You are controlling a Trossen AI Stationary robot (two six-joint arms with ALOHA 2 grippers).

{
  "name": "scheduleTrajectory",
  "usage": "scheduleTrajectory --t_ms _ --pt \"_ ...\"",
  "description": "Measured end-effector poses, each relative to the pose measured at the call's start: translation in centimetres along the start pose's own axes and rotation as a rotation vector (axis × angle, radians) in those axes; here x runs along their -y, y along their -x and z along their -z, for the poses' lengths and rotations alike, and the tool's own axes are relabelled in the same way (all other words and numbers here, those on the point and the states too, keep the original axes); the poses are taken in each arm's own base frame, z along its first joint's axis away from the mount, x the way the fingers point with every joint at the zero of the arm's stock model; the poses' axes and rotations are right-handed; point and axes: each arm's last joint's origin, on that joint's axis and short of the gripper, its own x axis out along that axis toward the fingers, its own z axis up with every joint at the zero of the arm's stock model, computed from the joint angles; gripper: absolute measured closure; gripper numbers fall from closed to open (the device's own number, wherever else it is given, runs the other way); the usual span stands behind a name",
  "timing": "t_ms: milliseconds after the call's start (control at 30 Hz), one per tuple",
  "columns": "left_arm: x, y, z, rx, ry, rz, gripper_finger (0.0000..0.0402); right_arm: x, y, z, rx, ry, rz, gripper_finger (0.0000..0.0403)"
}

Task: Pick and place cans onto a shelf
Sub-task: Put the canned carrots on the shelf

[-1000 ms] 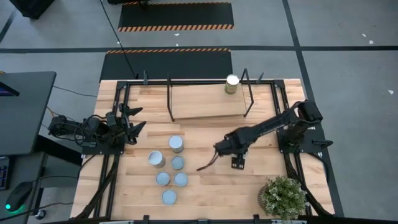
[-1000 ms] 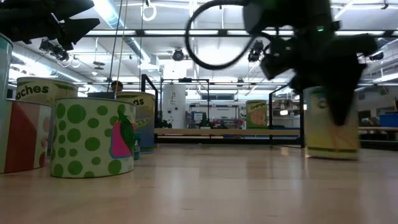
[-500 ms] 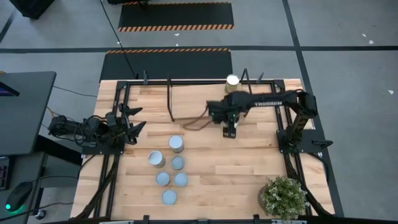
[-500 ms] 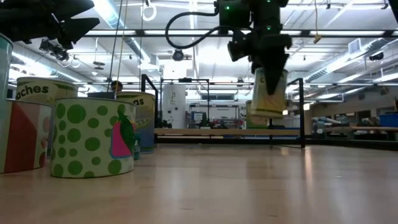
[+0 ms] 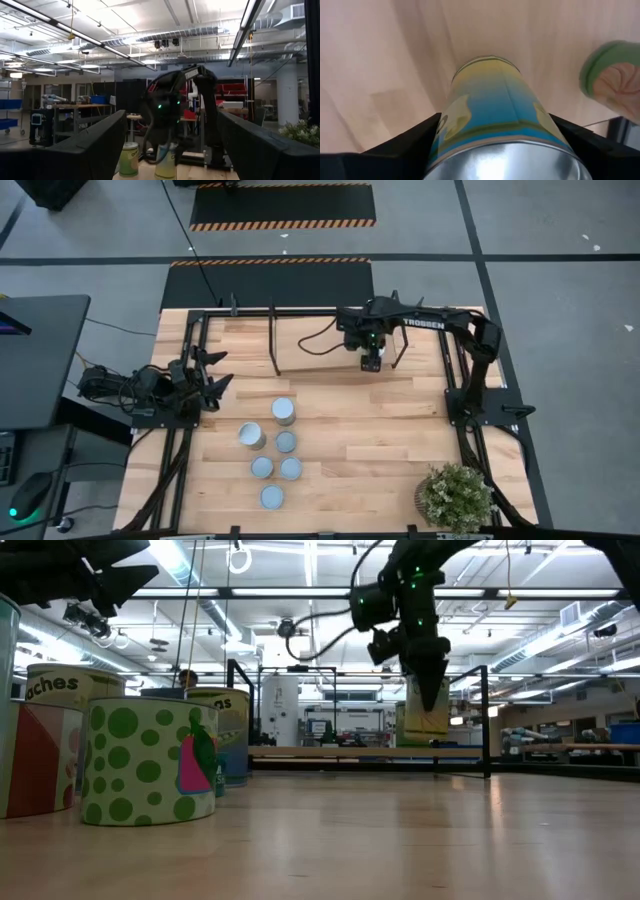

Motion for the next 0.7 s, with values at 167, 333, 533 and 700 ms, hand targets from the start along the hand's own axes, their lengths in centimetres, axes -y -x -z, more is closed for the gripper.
scheduleTrajectory --t_ms 167,333,533,700 --pt "0.0 0.0 0.1 -0.005 -0.015 -0.003 0.0086 1.3 -0.8 -0.1 -0.025 0.004 0.005 0.0072" --pt "0.0 0.0 0.0 -0.005 -0.014 -0.005 0.0086 1.9 -1.1 -0.1 -0.032 -0.006 0.027 0.0043" --pt "0.0 0.0 0.0 -0.003 -0.018 -0.006 0.0086 2.2 -1.1 0.0 -0.053 0.027 0.110 0.0010" --pt "0.0 0.0 0.0 -0.003 -0.018 -0.005 0.0086 2.4 -1.0 0.0 -0.072 0.058 0.178 0.0006"
